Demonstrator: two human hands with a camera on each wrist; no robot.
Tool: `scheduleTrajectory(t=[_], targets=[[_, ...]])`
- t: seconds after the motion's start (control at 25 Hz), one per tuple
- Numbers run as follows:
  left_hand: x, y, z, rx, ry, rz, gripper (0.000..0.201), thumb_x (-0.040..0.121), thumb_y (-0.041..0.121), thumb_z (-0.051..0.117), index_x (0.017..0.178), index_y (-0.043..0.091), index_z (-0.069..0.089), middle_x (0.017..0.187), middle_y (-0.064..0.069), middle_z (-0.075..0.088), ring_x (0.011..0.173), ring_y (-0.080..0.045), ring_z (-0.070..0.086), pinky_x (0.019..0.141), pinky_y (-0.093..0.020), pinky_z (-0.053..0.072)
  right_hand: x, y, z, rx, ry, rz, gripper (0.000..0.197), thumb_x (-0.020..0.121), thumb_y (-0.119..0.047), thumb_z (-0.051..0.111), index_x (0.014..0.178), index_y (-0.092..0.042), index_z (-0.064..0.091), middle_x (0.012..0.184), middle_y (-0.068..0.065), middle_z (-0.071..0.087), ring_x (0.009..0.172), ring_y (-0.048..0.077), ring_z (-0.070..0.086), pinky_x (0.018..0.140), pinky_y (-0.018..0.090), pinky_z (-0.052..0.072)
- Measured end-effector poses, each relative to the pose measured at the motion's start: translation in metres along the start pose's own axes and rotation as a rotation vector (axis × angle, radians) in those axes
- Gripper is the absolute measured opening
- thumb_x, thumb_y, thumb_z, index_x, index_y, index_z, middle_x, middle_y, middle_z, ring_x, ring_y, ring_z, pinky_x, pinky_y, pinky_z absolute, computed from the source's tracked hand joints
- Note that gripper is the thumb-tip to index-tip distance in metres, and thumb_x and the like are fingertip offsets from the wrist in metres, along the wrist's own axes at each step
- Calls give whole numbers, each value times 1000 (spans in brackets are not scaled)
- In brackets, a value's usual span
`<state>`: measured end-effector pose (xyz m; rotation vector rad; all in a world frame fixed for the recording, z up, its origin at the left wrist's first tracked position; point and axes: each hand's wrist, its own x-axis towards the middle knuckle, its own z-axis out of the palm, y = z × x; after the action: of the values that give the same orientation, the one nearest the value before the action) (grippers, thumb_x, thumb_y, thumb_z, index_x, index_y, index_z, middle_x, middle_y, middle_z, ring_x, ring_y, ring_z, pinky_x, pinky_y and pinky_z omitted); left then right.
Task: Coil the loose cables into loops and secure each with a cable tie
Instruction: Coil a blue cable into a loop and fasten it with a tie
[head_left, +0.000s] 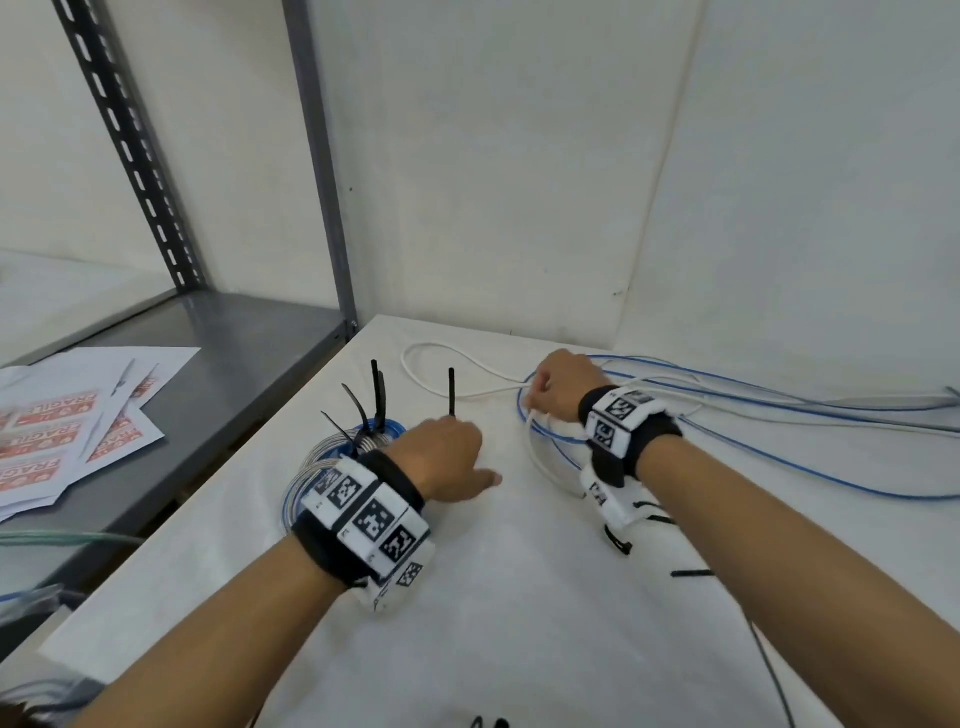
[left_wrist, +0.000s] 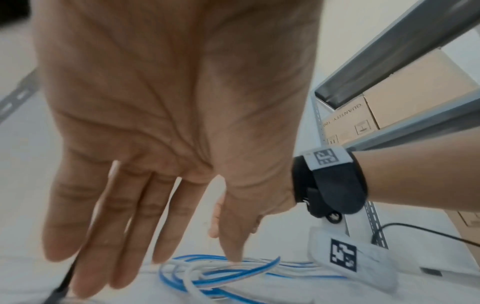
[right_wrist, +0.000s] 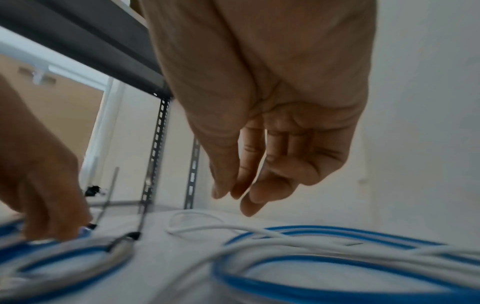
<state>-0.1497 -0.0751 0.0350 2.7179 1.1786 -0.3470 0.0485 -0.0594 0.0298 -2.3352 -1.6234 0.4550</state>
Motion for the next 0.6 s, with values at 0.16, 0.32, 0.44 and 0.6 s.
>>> scheduleTrajectory(t=[0.16,0.32,0.44,0.6], targets=[[37,22,-9,-148,101,67,52,102,45,53,141,10,54,138,-9,59,130,-27,51,99,-33,41,-18,57,-19,-241,-88,102,44,74,-47,86,99,-13,75,102,7,74,98,28,69,88,40,58],[76,40,4,-183,90,27,48,102,39,56,138,8,52,139,-13,56,127,-31,52,98,-35,43,-30,76,-10,-75,-135,-12,16,82,-31,83,81,-15,80,87,4,78,87,23,72,79,34,59],[94,44,16,-186,85,11,46,101,28,57,143,14,46,145,-14,50,131,-33,49,102,-37,42,-33,80,-10,-30,-86,-79,11,88,-22,75,86,-12,79,91,5,78,91,23,71,85,38,59],[103,48,16,-266,221,36,28,99,28,59,125,20,64,132,-11,62,121,-32,57,95,-35,45,-38,84,-15,132,-22,-166,8,92,-20,71,85,-19,74,89,-2,73,93,18,67,88,36,55]])
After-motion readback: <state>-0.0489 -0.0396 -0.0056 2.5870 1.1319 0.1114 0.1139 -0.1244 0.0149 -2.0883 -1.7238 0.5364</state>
